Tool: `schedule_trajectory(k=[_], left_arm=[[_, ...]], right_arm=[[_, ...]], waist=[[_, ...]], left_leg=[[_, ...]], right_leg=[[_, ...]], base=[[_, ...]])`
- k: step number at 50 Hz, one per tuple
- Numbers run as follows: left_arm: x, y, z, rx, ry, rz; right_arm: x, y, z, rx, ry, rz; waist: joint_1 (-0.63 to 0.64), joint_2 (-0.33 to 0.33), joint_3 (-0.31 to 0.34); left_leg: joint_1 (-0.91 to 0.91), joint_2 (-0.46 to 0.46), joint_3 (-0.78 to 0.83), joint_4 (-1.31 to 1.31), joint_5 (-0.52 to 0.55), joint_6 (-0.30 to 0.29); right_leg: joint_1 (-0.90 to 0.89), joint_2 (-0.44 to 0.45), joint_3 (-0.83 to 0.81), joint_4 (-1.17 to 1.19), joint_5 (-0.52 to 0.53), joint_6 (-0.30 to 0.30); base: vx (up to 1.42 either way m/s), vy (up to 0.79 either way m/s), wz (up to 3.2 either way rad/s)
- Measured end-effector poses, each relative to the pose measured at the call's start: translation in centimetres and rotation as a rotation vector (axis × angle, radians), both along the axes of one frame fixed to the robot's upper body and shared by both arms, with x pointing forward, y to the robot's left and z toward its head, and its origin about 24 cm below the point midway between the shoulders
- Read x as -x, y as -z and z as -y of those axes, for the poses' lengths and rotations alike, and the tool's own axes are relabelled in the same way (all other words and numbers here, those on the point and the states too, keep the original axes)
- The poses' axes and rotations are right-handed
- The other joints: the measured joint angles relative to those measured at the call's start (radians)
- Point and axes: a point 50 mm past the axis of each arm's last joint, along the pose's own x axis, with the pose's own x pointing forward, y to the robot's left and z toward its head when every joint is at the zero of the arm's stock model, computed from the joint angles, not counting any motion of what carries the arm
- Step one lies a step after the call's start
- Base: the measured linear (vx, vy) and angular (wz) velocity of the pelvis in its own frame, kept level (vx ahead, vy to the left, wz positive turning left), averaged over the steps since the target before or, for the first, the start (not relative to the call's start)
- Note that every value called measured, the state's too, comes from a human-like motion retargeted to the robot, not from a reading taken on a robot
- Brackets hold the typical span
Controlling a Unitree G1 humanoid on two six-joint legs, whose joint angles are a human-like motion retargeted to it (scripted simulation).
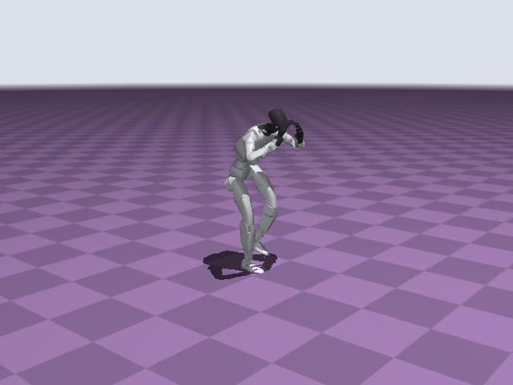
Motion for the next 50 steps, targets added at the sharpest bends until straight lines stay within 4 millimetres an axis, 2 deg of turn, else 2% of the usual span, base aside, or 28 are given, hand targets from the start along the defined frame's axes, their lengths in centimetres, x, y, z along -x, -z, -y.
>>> schedule_trajectory(k=[3, 6, 7, 8, 10, 12, 15, 17, 18, 20, 22, 25, 27, 29, 30, 31, 35, 37, 38, 40, 43, 45, 48, 50], left_arm=[[-0.1, -0.1, 0.0, 0.002, 0.026, -0.024], [-0.5, 0.2, -0.2, -0.002, 0.015, -0.046], [-0.6, 0.3, -0.2, -0.004, 0.021, -0.055], [-0.7, 0.4, -0.2, -0.015, 0.003, -0.040], [-0.6, 0.2, 0.1, -0.007, 0.035, -0.064], [-0.3, -0.1, 0.5, 0.001, 0.064, -0.063], [-0.1, -0.5, 0.4, 0.034, 0.085, -0.071], [-0.1, -0.1, -0.3, 0.048, 0.048, -0.053], [0.0, 0.0, -0.3, 0.048, 0.046, -0.045], [0.0, 0.4, -0.4, 0.043, 0.021, -0.021], [0.1, 0.6, -0.4, 0.043, 0.012, -0.008], [0.0, 1.0, -0.5, 0.050, 0.013, -0.005], [-0.1, 1.1, -0.5, 0.058, 0.009, 0.000], [-0.2, 1.0, -0.9, 0.076, 0.004, -0.017], [-0.2, 1.0, -1.0, 0.078, -0.005, -0.019], [-0.3, 1.0, -1.2, 0.087, -0.004, -0.033], [-0.1, 1.0, -2.0, 0.118, -0.037, -0.028], [0.0, 1.1, -2.6, 0.108, -0.052, -0.057], [-0.1, 1.3, -2.7, 0.101, -0.059, -0.068], [-0.3, 1.6, -2.7, 0.099, -0.054, -0.088], [-0.6, 1.9, -3.3, 0.091, -0.093, -0.113], [-0.6, 1.9, -3.6, 0.098, -0.107, -0.126], [-0.6, 2.1, -3.6, 0.064, -0.135, -0.115], [-0.5, 2.2, -3.6, 0.037, -0.143, -0.112]], right_arm=[[-0.3, -0.1, -0.3, -0.011, -0.009, -0.007], [-0.7, 0.3, -0.4, -0.015, -0.025, -0.016], [-0.8, 0.4, -0.3, -0.017, -0.022, -0.017], [-0.8, 0.6, -0.1, -0.004, -0.013, -0.020], [-0.7, 0.3, 0.0, -0.013, 0.005, -0.001], [-0.6, 0.0, 0.1, -0.012, 0.052, 0.012], [-0.5, -0.2, 0.5, -0.023, 0.105, 0.022], [0.2, 0.4, 1.2, -0.006, 0.075, 0.029], [0.3, 0.4, 1.2, -0.005, 0.076, 0.035], [0.5, 0.6, 1.1, -0.001, 0.043, 0.039], [0.5, 0.7, 1.0, -0.001, 0.013, 0.034], [0.2, 0.9, 0.9, 0.009, -0.003, 0.009], [0.1, 0.7, 1.0, -0.002, 0.041, 0.018], [0.1, 0.9, 1.2, 0.001, 0.016, 0.002], [0.0, 0.7, 1.4, -0.016, 0.073, 0.025], [0.1, 1.0, 1.3, 0.004, 0.020, -0.001], [0.2, 1.1, 0.5, 0.027, -0.024, 0.001], [0.1, 1.1, 0.4, 0.017, -0.046, -0.021], [-0.2, 1.2, 0.3, 0.007, -0.051, -0.031], [-0.6, 1.1, -0.1, -0.003, -0.055, -0.048], [-0.6, 2.0, -0.2, 0.018, -0.203, -0.115], [-0.6, 2.2, -0.3, 0.028, -0.255, -0.139], [-0.6, 2.2, -0.9, 0.042, -0.268, -0.145], [-0.7, 2.2, -1.0, 0.038, -0.266, -0.143]], waist=[[0.084, -0.003, 0.000], [0.172, 0.035, 0.000], [0.194, 0.045, 0.000], [0.190, 0.062, 0.000], [0.232, 0.077, 0.000], [0.239, 0.095, 0.000], [0.200, 0.088, 0.000], [0.163, 0.128, 0.000], [0.158, 0.140, 0.000], [0.138, 0.163, 0.000], [0.107, 0.168, 0.000], [0.021, 0.155, 0.000], [0.002, 0.133, 0.000], [-0.003, 0.110, 0.000], [-0.005, 0.097, 0.000], [-0.011, 0.083, 0.000], [0.017, 0.005, 0.000], [0.066, -0.055, 0.000], [0.100, -0.077, 0.000], [0.167, -0.118, 0.000], [0.301, -0.145, 0.000], [0.386, -0.154, 0.000], [0.478, -0.157, 0.000], [0.516, -0.148, 0.000]], left_leg=[[0.065, 0.058, -0.004, -0.422, 0.025, 0.017], [0.205, 0.146, 0.021, -0.833, 0.019, -0.042], [0.246, 0.145, 0.001, -0.935, 0.024, -0.055], [0.245, 0.116, -0.042, -0.924, 0.017, -0.062], [0.324, 0.128, -0.135, -1.047, 0.135, -0.064], [0.335, 0.125, -0.146, -1.020, 0.173, -0.034], [0.316, 0.048, -0.112, -0.868, 0.091, 0.036], [0.276, 0.042, -0.095, -0.637, -0.037, 0.016], [0.276, 0.044, -0.080, -0.606, -0.059, 0.016], [0.290, 0.057, -0.042, -0.538, -0.112, 0.002], [0.336, 0.050, -0.010, -0.545, -0.132, 0.000], [0.431, -0.006, 0.006, -0.584, -0.150, -0.024], [0.460, -0.003, 0.023, -0.546, -0.184, -0.056], [0.484, 0.000, 0.048, -0.459, -0.209, -0.053], [0.486, -0.006, 0.058, -0.405, -0.208, -0.038], [0.476, -0.017, 0.054, -0.327, -0.164, -0.034], [0.289, -0.070, 0.037, 0.019, 0.103, -0.064], [0.220, -0.058, -0.003, 0.120, 0.071, -0.064], [0.186, -0.030, -0.041, 0.152, 0.033, -0.064], [0.103, -0.010, -0.117, 0.133, 0.003, 0.014], [0.068, 0.022, -0.241, -0.014, -0.036, -0.012], [0.050, 0.043, -0.316, -0.173, -0.028, 0.002], [0.078, 0.093, -0.269, -0.508, -0.020, -0.036], [0.119, 0.109, -0.132, -0.699, -0.034, -0.061]], right_leg=[[0.046, 0.070, 0.062, -0.004, -0.028, -0.009], [0.129, 0.161, 0.099, 0.040, -0.100, -0.032], [0.142, 0.172, 0.108, 0.080, -0.126, -0.039], [0.151, 0.153, 0.102, 0.145, -0.161, -0.048], [0.098, 0.176, 0.084, 0.319, -0.178, -0.111], [-0.009, 0.140, 0.025, 0.546, -0.084, -0.155], [-0.174, 0.004, -0.003, 0.835, 0.099, -0.147], [-0.208, -0.007, -0.007, 0.879, 0.053, -0.121], [-0.237, 0.001, -0.007, 0.851, 0.023, -0.117], [-0.248, -0.003, -0.045, 0.719, -0.025, -0.120], [-0.212, -0.023, -0.116, 0.473, -0.028, -0.103], [-0.093, -0.058, -0.237, 0.019, -0.017, -0.011], [-0.038, -0.020, -0.305, -0.201, -0.018, 0.004], [0.023, -0.006, -0.356, -0.281, -0.012, 0.004], [0.057, -0.017, -0.379, -0.298, 0.003, 0.004], [0.089, -0.041, -0.384, -0.287, 0.019, 0.003], [0.043, -0.103, -0.258, -0.113, 0.024, -0.028], [0.032, -0.071, -0.176, -0.002, -0.022, -0.009], [0.047, -0.026, -0.152, 0.017, -0.034, -0.005], [0.072, 0.051, -0.106, -0.005, -0.021, 0.003], [0.166, 0.184, -0.037, -0.040, -0.031, 0.004], [0.226, 0.270, 0.001, -0.074, -0.025, 0.004], [0.333, 0.347, 0.058, -0.120, -0.033, 0.004], [0.413, 0.369, 0.085, -0.139, -0.052, 0.004]], base=[[0.72, 0.08, -1.82], [0.83, 0.24, -2.08], [0.80, 0.51, -1.45], [0.78, 0.52, -1.13], [0.71, 0.29, -1.22], [0.64, 0.22, -0.58], [0.66, 0.29, 0.21], [0.70, 0.25, 0.07], [0.67, 0.22, -0.41], [0.68, 0.20, -0.61], [0.70, 0.13, -0.40], [0.75, -0.01, 0.22], [0.70, -0.33, -0.23], [0.75, -0.25, -0.57], [0.84, -0.05, -0.47], [0.85, 0.01, -0.50], [0.73, 0.03, -1.21], [0.77, -0.29, -2.06], [0.73, -0.49, -2.25], [0.67, -0.43, -2.26], [0.70, -0.28, -2.50], [0.68, -0.26, -2.25], [0.74, -0.10, -1.60], [0.83, 0.12, -0.93]])
